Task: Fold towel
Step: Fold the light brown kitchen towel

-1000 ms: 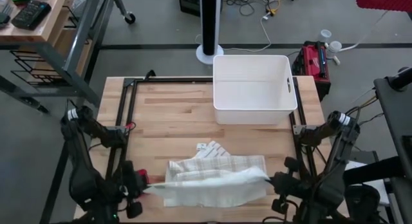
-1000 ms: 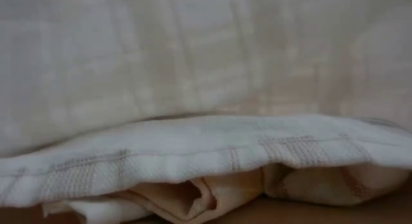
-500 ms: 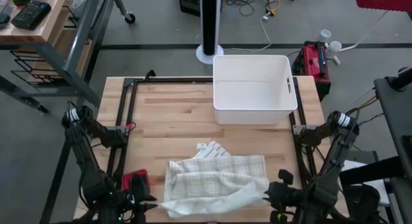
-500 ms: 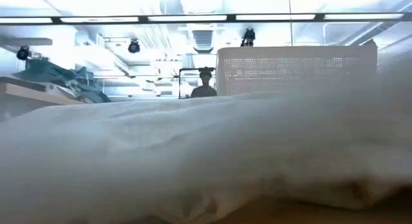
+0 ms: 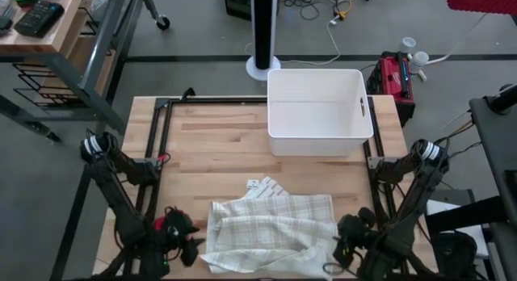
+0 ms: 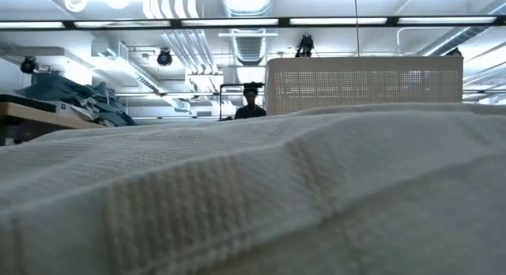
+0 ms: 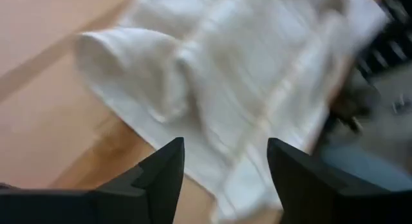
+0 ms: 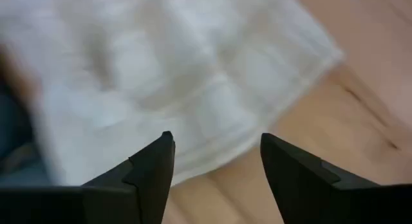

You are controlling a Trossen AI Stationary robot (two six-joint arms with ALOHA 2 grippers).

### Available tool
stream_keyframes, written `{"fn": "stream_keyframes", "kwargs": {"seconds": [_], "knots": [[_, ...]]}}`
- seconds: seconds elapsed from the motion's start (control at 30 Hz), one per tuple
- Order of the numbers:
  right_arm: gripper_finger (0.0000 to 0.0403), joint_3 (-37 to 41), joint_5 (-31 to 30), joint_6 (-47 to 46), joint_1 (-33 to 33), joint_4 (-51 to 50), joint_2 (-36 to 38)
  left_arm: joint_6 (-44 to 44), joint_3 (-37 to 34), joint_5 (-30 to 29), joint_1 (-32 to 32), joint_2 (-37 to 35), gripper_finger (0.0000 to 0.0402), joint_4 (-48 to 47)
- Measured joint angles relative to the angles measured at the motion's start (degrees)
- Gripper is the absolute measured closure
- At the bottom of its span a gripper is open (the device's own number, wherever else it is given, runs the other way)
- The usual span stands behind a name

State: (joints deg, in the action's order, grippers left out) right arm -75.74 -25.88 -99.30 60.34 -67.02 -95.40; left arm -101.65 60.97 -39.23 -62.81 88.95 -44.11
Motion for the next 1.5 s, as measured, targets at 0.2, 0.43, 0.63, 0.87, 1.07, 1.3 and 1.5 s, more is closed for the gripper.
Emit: {"fn": "stream_keyframes", "kwargs": {"seconds": [0.2,0.43,0.63,0.87,1.07,1.3,1.5], "knots": [[0.0193,7.5,0.56,-9.48,-0.38,-0.95,0.41,-8.48,-5.81,-4.2,3.69,-0.54,0.0215,-0.01],[0.0194,13.78,0.39,-14.97,-0.51,-0.61,2.22,-5.5,-9.13,-4.08,9.54,-1.03,0.0227,1.22],[0.0186,18.14,0.38,-18.74,-0.81,0.71,4.39,-0.2,-11.2,-0.27,14.73,-1.03,0.0208,4.0],[0.0178,21.51,0.12,-19.34,-2.02,6.12,4.68,4.49,-16.12,4.14,18.2,-1.03,0.0191,12.51],[0.0186,24.45,-1.93,-20.37,-2.44,9.65,4.64,6.86,-21.88,3.67,18.5,-1.06,0.0187,24.4],[0.0184,29.96,-4.6,-22.96,-3.53,15.19,4.62,7.36,-24.26,3.84,19.14,-1.95,0.0219,27.61],[0.0188,34.04,-9.25,-21.98,-5.14,21.77,4.95,8.2,-25.23,4.05,19.28,-2.29,0.0261,30.0]]}}
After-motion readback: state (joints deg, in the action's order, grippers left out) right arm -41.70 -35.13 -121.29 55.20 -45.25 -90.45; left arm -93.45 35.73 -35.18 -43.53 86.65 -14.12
